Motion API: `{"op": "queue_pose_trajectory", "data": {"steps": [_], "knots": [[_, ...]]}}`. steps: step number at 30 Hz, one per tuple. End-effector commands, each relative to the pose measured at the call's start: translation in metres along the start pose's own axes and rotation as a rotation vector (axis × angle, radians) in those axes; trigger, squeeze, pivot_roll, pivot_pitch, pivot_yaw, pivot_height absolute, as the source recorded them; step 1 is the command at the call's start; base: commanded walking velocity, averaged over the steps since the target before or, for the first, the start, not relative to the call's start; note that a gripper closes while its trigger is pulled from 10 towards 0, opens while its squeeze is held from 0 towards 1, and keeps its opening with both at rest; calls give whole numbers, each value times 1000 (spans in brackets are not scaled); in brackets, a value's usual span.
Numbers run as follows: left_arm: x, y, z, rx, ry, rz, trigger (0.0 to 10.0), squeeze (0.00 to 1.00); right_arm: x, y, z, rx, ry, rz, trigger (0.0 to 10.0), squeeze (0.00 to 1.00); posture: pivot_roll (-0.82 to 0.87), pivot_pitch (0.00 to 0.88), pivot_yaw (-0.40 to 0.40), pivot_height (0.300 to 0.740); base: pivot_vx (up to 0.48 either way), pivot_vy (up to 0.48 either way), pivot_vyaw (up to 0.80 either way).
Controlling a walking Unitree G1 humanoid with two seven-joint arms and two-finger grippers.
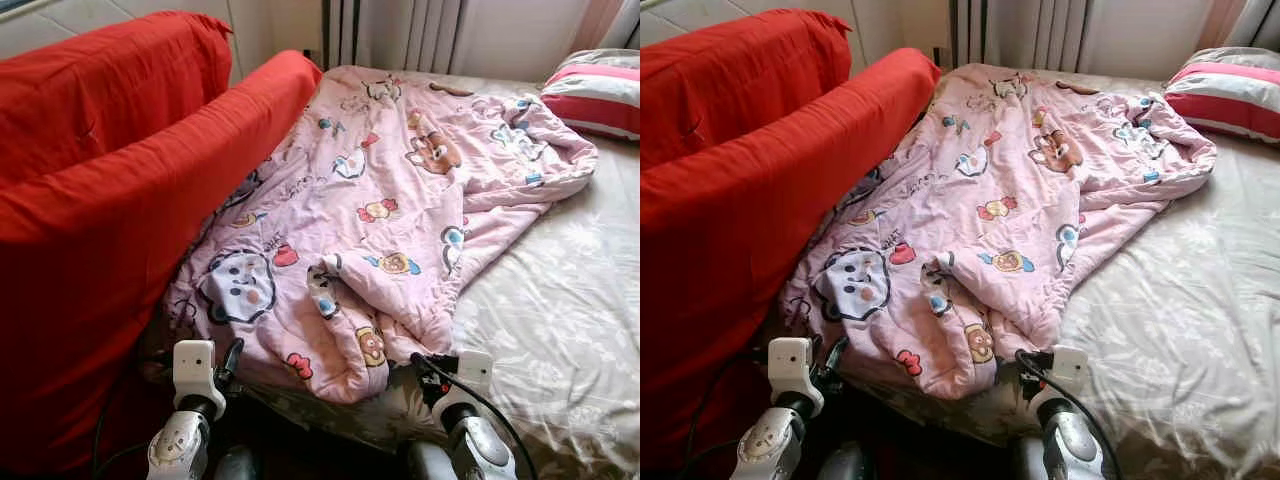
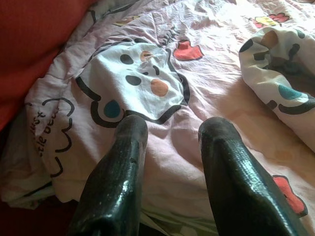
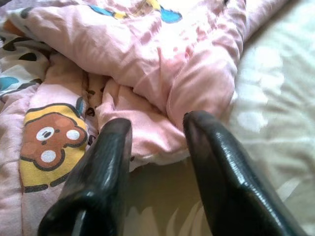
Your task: Clean up the room
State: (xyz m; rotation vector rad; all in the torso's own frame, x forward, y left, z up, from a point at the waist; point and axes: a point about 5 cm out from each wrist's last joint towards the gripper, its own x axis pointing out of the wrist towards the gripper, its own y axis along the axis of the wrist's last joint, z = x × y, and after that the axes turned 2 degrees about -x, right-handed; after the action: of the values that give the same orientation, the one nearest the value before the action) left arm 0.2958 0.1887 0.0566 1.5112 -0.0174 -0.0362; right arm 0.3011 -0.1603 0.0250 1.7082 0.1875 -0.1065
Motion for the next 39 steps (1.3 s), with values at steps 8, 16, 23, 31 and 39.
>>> {"op": "queue_pose_trajectory", "data": {"steps": [8, 16, 23, 31, 39], "knots": [[-4, -8, -3, 5, 2, -39, 10000, 0, -3, 2, -10, -195, 71, 39, 10000, 0, -47, 208, 35, 583, 0, 0, 0], [-4, -8, -3, 6, 2, -41, 10000, 0, -4, 3, -11, -246, 67, 53, 10000, 0, -48, 208, 35, 583, 0, 0, 63], [-3, -8, -3, 6, 0, -42, 10000, 0, -4, -1, -12, -221, 62, 32, 10000, 0, -48, 208, 35, 583, 0, 0, 216], [-4, -8, -3, 5, -2, -41, 10000, 0, -5, -3, -13, -218, 67, 20, 10000, 0, -47, 207, 36, 583, 0, 0, 0], [-3, -8, -2, 6, -7, -42, 10000, 0, -6, -5, -14, -217, 71, 13, 10000, 0, -48, 207, 36, 583, 197, 0, 0]]}}
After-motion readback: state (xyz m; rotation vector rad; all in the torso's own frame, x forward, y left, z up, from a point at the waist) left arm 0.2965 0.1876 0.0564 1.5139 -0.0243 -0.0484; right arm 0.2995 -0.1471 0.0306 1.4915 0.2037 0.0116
